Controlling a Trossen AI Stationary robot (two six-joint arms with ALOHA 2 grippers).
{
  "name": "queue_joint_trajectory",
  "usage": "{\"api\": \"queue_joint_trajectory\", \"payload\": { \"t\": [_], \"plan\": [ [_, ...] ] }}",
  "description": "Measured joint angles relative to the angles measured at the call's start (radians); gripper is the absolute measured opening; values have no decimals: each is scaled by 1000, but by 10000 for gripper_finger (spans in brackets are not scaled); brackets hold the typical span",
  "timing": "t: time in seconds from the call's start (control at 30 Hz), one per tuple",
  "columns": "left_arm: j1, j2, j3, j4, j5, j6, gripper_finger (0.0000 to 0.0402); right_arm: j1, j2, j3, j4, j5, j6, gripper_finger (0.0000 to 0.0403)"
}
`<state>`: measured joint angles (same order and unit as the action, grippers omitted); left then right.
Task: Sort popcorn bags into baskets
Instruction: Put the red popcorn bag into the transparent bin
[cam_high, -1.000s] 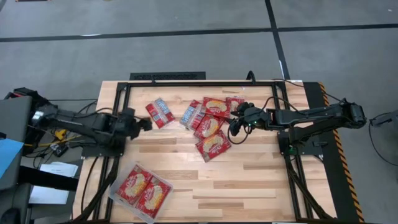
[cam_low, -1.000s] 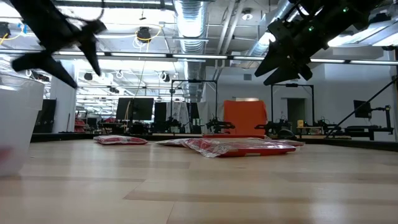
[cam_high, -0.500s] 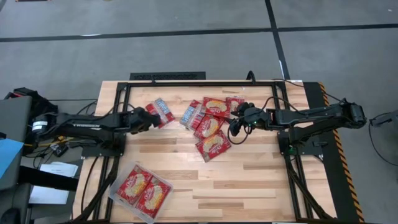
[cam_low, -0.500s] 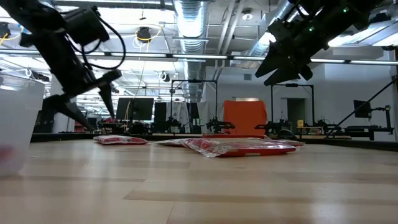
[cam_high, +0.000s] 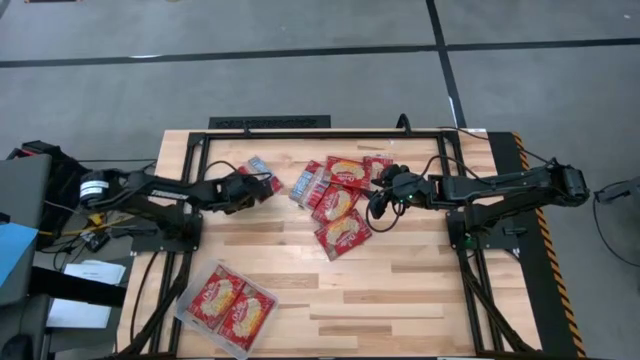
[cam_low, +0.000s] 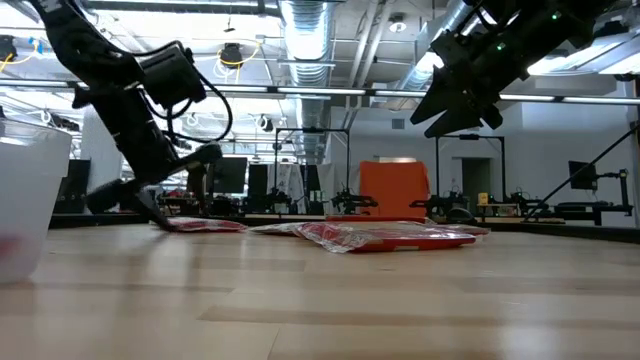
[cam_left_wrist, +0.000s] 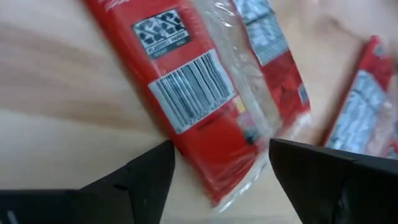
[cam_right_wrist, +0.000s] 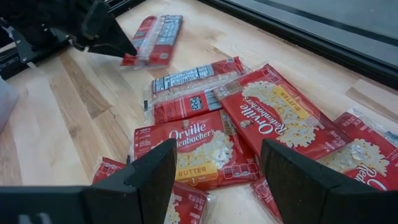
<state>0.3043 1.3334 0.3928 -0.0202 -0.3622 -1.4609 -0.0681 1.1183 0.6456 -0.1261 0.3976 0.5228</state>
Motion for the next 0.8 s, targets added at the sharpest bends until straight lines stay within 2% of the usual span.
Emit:
{"api": "queue_joint_trajectory", "payload": {
  "t": [0.13,0.4,0.5,0.67,0.8],
  "plan": [
    [28,67,1,27,15,-9,210,0,0,0,0,0,0,260],
    [39,172,0,125,-39,-23,19,0,0,0,0,0,1,260],
    [51,180,0,130,-24,-45,6,0,0,0,0,-3,1,260],
    [34,160,2,147,25,1,1,0,0,0,0,-3,8,260],
    [-10,95,24,128,135,26,0,0,0,0,4,-3,3,260]
  ]
}}
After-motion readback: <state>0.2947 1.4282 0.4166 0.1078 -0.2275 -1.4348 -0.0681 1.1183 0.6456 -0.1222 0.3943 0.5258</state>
